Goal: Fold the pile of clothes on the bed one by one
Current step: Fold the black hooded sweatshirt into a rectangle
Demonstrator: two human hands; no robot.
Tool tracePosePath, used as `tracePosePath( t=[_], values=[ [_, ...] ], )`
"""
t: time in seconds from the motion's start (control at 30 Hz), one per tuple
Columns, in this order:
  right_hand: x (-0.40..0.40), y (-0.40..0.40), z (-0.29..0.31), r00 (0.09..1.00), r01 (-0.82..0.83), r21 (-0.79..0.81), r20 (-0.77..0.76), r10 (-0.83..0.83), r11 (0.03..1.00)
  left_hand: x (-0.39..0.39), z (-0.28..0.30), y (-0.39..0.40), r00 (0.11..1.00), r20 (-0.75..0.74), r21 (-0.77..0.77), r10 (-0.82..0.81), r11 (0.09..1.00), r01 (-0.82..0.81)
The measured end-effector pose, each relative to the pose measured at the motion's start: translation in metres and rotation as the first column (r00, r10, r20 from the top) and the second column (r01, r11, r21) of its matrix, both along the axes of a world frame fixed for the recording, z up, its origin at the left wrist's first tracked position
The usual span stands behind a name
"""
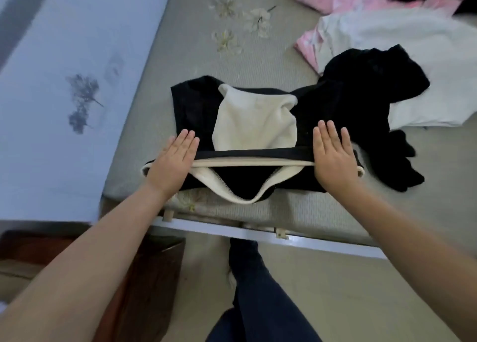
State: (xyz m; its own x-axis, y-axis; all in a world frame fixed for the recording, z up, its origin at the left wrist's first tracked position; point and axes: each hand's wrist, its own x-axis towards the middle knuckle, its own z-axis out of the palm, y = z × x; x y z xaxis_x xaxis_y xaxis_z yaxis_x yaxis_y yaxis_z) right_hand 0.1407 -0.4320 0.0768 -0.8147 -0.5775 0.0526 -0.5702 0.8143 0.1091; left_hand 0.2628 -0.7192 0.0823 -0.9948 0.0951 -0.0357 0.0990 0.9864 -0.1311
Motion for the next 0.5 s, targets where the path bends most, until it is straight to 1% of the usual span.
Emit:
tracePosePath(
  t=[0.07,0.23,0.27,0.33,0.4,0.5],
  values=[
    [-0.029,-0.014,-0.002,1.000,0.029,0.027,-0.006,-0.029,0.999,-0.036,0.000,-0.015,1.000,-0.019,-0.056,-0.017,0.998,0.016],
    [-0.110,-0.045,-0.023,0.998,0.065,0.014,-0.016,-0.065,0.998,-0.130,-0.020,-0.045,1.000,0.017,-0.119,-0.014,0.993,0.016],
    [-0.126,-0.050,-0.029,0.998,0.059,0.042,-0.006,-0.059,0.997,-0.147,-0.030,-0.057,0.998,0.057,-0.131,0.003,0.991,0.005],
    [-0.162,-0.059,-0.044,0.996,0.089,0.125,0.019,-0.092,0.988,-0.180,-0.041,-0.076,0.975,0.192,-0.143,0.114,0.986,-0.087],
    [-0.196,-0.073,-0.054,0.988,0.151,0.172,0.007,-0.154,0.974,-0.217,-0.053,-0.092,0.975,0.181,-0.144,0.126,0.984,-0.101],
    [-0.235,-0.093,-0.071,0.981,0.186,0.220,0.004,-0.192,0.957,-0.264,-0.069,-0.104,0.968,0.192,-0.127,0.160,0.982,-0.137]
  ],
)
